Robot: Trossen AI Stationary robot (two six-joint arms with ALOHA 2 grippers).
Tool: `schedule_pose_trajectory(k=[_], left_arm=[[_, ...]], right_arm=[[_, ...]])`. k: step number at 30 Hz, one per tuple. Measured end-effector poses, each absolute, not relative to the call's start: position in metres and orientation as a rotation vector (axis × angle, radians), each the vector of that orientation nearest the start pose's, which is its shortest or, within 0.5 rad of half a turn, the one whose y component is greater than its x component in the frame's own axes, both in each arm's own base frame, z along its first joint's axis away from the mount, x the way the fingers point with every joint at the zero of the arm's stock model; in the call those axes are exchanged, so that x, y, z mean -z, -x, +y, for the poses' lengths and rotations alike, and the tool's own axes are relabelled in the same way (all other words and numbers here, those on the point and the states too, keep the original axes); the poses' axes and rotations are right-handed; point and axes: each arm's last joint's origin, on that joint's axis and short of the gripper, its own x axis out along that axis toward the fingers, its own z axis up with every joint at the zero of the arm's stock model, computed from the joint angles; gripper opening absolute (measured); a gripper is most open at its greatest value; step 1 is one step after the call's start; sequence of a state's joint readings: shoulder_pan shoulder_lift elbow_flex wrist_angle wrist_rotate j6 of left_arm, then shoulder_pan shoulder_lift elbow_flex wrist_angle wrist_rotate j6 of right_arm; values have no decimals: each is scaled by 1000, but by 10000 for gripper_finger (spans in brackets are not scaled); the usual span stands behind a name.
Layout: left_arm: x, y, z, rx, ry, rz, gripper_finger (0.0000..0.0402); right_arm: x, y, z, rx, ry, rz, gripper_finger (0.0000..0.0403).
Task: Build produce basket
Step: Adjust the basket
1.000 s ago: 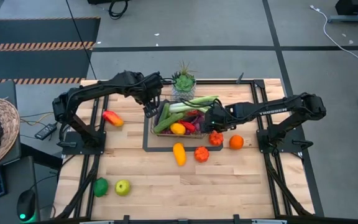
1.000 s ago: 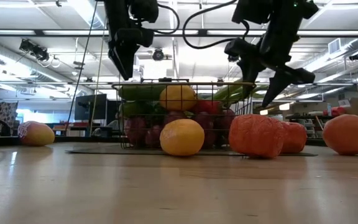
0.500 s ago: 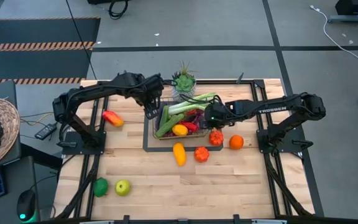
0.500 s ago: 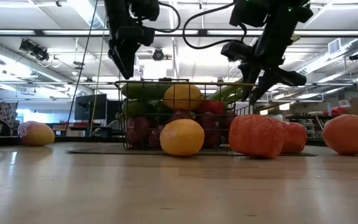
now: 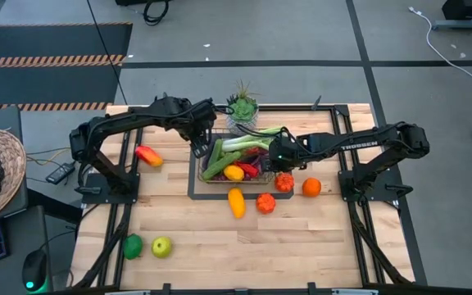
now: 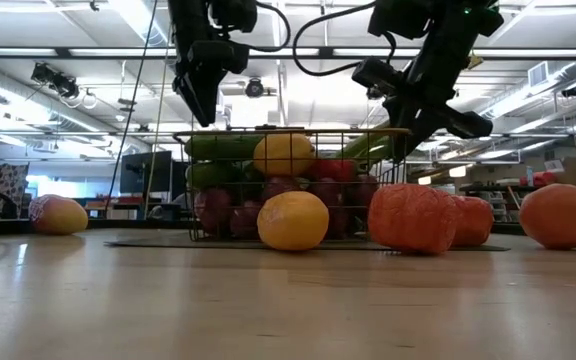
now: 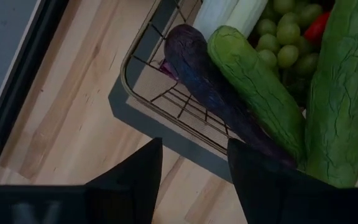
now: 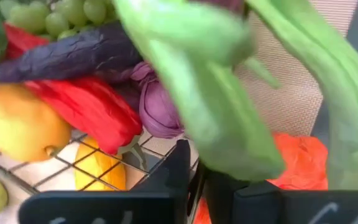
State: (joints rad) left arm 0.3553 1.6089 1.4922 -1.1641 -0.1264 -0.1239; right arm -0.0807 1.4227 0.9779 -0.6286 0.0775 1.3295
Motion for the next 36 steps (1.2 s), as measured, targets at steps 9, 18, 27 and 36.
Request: schedule_pose_trajectory(k=[9,18,27,36], left_arm=[[-306,-288,109,-490,251,1259,183],[-306,-288,107,-484,248,1266,176],[-306,-288,106,-484,248,1269,173],[-306,-288,106,-484,248,1270,172]], right_arm=[[-228,-273,-25,840,-1187,803,46],[-229,-274,-22,824,-1233,812,117],[-230,-276,-10,802,-1297,821,120],[-230,-276,-8,808,-1275,803,120]])
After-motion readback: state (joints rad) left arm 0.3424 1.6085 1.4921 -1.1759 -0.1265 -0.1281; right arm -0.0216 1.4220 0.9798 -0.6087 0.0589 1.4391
